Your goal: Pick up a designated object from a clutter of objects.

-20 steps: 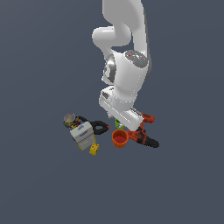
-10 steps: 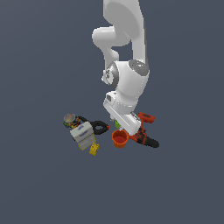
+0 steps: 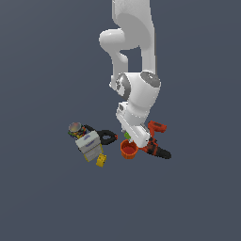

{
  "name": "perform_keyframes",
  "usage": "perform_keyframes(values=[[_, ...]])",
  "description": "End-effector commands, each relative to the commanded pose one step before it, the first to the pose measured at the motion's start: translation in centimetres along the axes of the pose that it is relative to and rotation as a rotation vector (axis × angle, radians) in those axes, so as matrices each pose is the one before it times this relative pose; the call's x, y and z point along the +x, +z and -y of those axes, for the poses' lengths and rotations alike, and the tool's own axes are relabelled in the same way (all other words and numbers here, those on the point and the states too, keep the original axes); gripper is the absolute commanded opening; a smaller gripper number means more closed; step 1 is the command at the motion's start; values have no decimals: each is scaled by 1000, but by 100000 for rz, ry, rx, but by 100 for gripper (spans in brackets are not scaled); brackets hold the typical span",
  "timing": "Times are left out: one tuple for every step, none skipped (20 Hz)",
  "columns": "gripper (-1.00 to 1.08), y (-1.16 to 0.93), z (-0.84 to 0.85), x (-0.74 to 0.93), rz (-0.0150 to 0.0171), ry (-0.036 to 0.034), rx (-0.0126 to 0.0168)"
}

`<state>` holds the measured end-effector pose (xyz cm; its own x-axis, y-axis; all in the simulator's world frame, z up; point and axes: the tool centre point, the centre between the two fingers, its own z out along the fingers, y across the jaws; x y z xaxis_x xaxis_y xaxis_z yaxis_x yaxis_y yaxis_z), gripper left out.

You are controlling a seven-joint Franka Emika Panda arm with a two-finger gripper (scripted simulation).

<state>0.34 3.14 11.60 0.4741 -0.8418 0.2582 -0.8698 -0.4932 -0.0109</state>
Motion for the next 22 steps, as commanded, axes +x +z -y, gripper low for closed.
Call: perform_keyframes(values=[[28, 472, -59, -397, -279, 3094, 450], [28, 157, -29, -139, -68, 991, 138], [28, 144, -29, -128, -57, 913, 129], [28, 131, -28, -119, -47, 830, 119], [28, 118, -27, -108, -38, 751, 108], [28, 105, -26, -96, -31, 672, 97], [28, 92, -24, -86, -24, 591, 86], [28, 79, -22, -73, -19, 516, 75], [28, 67, -19, -64, -14, 432, 63], [28, 55, -16, -52, -11, 355, 52], [28, 43, -12, -42, -8, 273, 40], [28, 30, -11, -25, -5, 205, 30], [28, 18, -6, -17, -3, 118, 17], [28, 9, 6, -26, 0, 0, 0], [28, -30, -4, 40, 16, -241, -61], [28, 28, 1, -2, 0, 0, 0], [28, 84, 1, -5, 0, 0, 0], [28, 141, 2, -8, 0, 0, 0], [28, 197, 2, -11, 0, 0, 0], [28, 245, -13, 21, -2, 67, 16], [28, 310, -2, -17, 0, 0, 0], [28, 366, -5, -20, 0, 0, 0]])
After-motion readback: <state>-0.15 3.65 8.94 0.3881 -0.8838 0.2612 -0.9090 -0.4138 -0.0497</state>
